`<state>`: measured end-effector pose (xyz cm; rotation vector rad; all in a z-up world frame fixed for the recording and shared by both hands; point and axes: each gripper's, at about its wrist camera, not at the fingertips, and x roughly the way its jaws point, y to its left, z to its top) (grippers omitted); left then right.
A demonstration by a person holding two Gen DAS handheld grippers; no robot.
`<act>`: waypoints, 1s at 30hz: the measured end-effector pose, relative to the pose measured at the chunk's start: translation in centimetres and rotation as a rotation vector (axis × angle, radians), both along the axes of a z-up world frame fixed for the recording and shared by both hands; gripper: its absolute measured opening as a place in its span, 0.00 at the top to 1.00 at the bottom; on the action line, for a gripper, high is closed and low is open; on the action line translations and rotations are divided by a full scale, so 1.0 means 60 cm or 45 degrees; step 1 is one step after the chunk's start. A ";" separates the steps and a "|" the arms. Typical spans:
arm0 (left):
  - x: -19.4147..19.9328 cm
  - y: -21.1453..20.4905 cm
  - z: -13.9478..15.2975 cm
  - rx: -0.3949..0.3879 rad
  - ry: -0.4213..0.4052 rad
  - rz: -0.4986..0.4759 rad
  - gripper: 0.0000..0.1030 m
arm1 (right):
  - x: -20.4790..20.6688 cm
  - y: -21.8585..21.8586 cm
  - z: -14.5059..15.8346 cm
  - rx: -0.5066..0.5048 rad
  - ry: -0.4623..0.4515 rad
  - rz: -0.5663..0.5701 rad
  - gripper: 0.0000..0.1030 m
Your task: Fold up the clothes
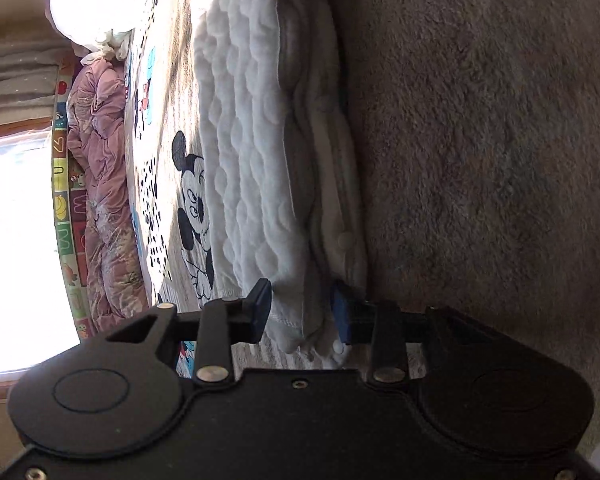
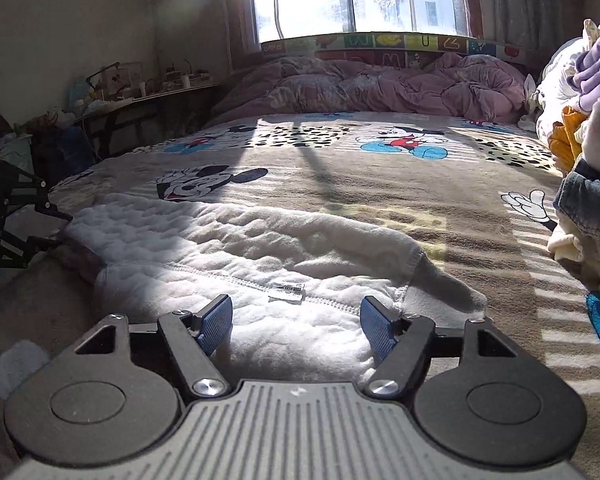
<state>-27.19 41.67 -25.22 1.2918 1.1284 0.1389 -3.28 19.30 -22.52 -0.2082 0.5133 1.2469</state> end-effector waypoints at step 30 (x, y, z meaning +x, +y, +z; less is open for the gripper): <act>-0.022 -0.019 0.050 -0.157 -0.167 0.221 0.54 | 0.008 -0.002 0.009 0.023 -0.021 -0.031 0.27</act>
